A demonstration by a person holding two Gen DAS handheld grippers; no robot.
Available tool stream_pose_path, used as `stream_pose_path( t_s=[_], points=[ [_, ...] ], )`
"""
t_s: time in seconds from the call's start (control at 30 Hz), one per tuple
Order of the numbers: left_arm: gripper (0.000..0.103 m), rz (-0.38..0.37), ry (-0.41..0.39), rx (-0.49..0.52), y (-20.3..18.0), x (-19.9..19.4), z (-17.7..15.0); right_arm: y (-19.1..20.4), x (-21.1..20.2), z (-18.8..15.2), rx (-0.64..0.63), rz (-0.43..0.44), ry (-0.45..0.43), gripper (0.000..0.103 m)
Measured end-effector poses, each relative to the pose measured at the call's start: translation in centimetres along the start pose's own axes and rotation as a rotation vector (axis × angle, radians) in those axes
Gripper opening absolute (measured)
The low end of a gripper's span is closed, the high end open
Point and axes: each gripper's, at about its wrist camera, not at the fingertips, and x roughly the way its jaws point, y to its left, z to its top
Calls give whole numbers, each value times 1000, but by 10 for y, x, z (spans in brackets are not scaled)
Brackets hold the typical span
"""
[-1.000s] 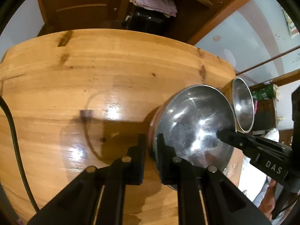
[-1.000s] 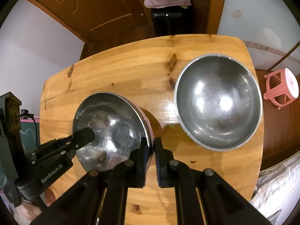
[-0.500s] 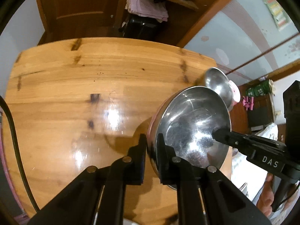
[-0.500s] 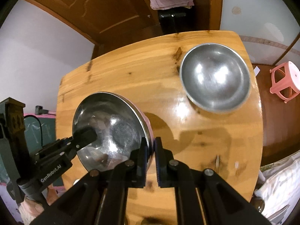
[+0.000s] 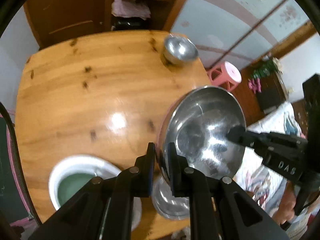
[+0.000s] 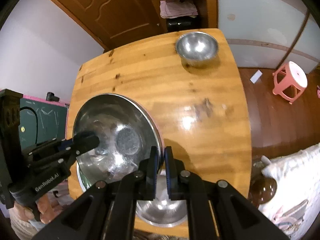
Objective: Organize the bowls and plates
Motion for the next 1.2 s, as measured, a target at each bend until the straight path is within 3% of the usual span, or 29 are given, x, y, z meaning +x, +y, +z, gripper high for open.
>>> stream_pose_path(
  t_s=[0.27,0.5,1.0,1.2],
  points=[
    [11,-30,93,25,-21,31,-74,-17,8,-70,6,-39,36,7],
    [11,-24,175,-22,-5,75,-104,-28,55,-103,34,-51,130,7],
    [12,12,186,17,-4,93,-104,-33,83,-113,34,-70,170,7],
    [31,13,164,35,-10,89,-99,-32,79,-110,29,-81,154,8]
  ],
)
